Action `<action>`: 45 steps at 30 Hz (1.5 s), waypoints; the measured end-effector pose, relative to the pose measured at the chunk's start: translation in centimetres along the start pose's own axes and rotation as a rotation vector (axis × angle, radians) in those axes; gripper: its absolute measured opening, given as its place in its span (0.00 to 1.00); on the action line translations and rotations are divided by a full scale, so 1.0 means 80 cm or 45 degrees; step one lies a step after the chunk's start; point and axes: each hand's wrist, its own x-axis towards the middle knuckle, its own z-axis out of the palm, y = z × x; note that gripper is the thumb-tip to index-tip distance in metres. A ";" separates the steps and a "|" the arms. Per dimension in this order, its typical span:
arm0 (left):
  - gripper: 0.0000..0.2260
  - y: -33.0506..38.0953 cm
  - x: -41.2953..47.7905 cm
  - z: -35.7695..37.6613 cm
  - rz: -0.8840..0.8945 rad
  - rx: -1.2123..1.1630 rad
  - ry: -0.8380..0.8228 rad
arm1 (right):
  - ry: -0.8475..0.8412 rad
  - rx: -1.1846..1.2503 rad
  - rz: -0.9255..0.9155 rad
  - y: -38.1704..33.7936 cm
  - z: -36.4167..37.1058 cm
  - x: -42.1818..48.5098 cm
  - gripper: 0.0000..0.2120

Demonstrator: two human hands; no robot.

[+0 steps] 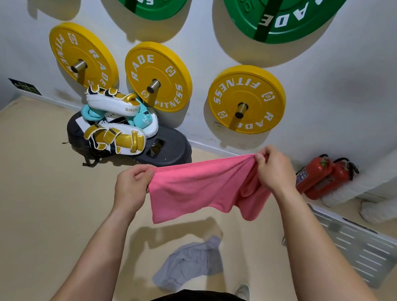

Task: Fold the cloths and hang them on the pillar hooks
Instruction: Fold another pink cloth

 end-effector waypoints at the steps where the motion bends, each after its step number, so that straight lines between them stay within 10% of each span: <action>1: 0.06 -0.003 0.000 0.000 0.010 0.033 -0.009 | -0.040 0.089 -0.040 0.003 0.004 -0.003 0.05; 22: 0.07 -0.012 -0.069 0.092 -0.016 0.309 -0.116 | -0.267 0.725 0.194 -0.048 0.124 -0.126 0.04; 34: 0.16 0.003 -0.073 0.078 -0.258 -0.049 -0.400 | -0.237 0.692 0.077 -0.035 0.119 -0.131 0.05; 45: 0.10 0.003 -0.079 0.072 0.252 0.366 -0.224 | -0.277 0.819 0.021 -0.041 0.113 -0.132 0.04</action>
